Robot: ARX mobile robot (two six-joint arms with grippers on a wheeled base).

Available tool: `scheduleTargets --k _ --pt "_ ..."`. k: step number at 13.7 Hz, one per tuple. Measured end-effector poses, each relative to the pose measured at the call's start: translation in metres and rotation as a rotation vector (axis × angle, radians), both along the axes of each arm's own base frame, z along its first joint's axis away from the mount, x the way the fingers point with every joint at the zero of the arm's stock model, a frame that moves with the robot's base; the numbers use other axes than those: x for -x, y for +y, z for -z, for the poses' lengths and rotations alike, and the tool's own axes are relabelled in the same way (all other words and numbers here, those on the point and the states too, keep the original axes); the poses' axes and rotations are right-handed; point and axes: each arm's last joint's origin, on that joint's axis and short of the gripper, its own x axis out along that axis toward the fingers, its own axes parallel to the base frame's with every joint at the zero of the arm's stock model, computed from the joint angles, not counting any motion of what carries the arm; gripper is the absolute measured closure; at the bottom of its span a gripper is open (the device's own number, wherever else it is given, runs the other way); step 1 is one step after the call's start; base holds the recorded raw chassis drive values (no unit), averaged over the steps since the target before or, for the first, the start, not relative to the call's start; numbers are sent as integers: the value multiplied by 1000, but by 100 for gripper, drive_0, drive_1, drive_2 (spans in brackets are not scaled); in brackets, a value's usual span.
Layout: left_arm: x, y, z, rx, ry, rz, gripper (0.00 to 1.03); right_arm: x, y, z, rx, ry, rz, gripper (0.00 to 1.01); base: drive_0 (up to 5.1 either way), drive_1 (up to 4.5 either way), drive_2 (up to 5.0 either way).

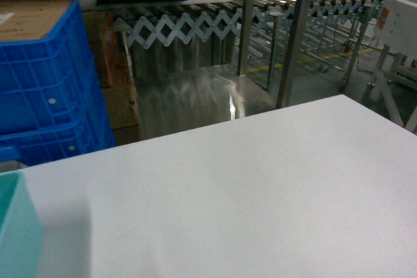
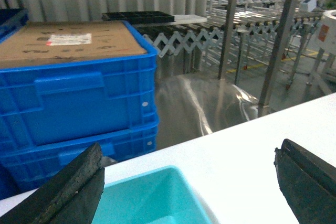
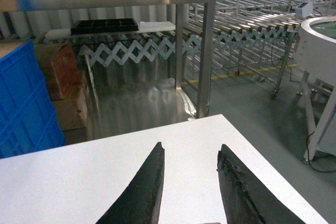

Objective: Pick red block from blue box to shelf

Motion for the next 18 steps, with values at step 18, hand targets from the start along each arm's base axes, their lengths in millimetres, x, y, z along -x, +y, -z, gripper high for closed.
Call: scheduleTargets --k 18 --pt "0 0 0 0 -1 0 5 0 0 0 0 3 0 76 299 -356 -356"
